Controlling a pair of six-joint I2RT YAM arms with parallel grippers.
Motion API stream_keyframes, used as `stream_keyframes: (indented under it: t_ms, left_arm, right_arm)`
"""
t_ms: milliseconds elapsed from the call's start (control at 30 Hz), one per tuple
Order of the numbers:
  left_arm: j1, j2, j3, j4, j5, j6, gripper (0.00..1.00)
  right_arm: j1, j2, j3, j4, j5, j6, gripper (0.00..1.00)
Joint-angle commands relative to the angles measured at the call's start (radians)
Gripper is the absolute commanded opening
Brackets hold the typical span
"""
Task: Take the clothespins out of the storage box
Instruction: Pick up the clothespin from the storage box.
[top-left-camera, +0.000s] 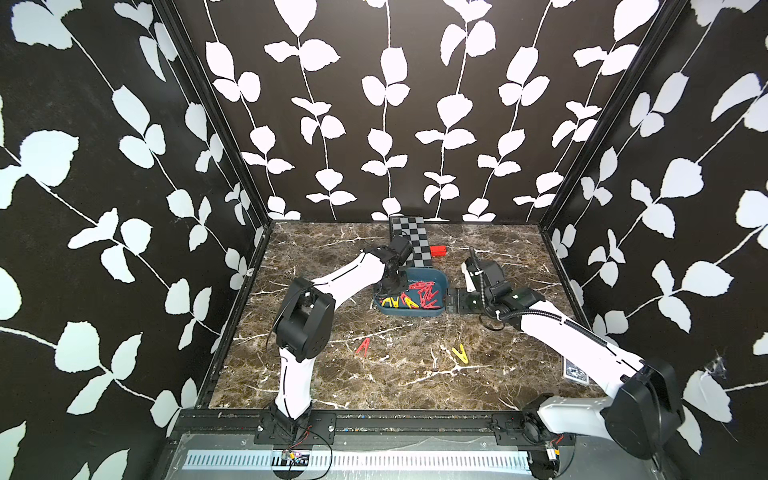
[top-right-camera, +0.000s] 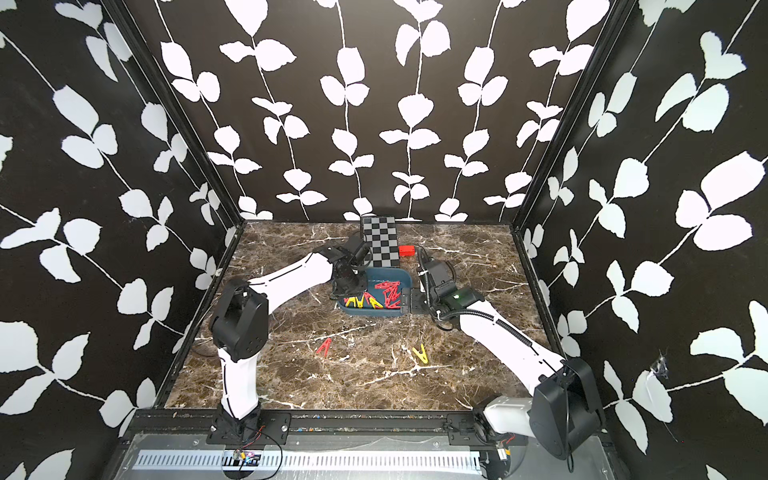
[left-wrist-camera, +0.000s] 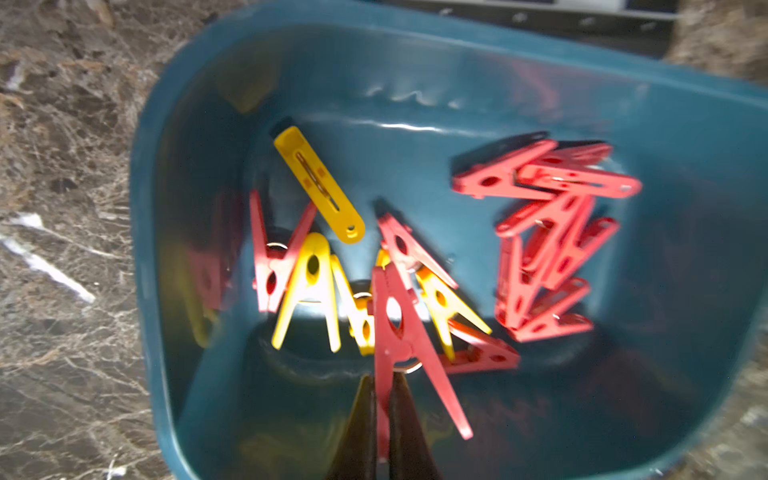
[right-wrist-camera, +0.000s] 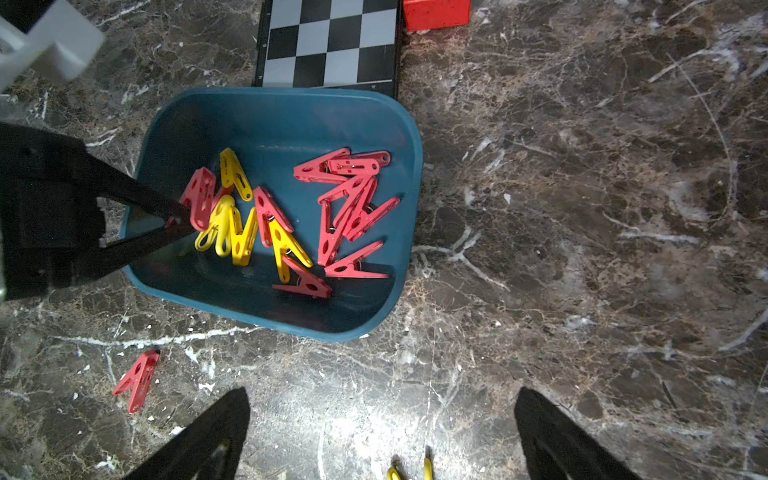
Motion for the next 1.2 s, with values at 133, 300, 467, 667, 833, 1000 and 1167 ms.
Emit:
stream_keyframes:
  t_ms: [133,300,467,667,833,1000,1167]
  left_arm:
    - [-0.024,-0.107,-0.073,0.025,0.011,0.035,0.07]
    - [-0.063,-0.201,-0.188,0.047,-0.013,0.081,0.07]
    - [-0.091,-0.309,-0.331,0.072,-0.022,0.11,0.07]
    - [-0.133,-0.432,-0.507,0.105,-0.039,0.128,0.07]
    - [-0.16,-0.5,-0.64,0.158,-0.036,0.14,0.07]
    - [-0.178,-0.522,-0.731,0.194,-0.03,0.146,0.07]
    - [-0.179,-0.505,-0.774,0.216,-0.02,0.166,0.07]
  right_arm:
    - [-0.004,-0.006,-0.022,0.05,-0.055,0.027,0.99]
    - [-0.003,-0.007,-0.032,0.087,-0.098,0.041,0.99]
    - [0.007,0.013,-0.031,0.114,-0.129,0.058,0.99]
    - [0.036,0.043,-0.017,0.131,-0.134,0.074,0.99]
    - [0.075,0.062,-0.012,0.137,-0.12,0.094,0.99]
    - [0.115,0.076,-0.005,0.14,-0.094,0.117,0.99]
    - [0.15,0.09,0.011,0.132,-0.065,0.13,0.99]
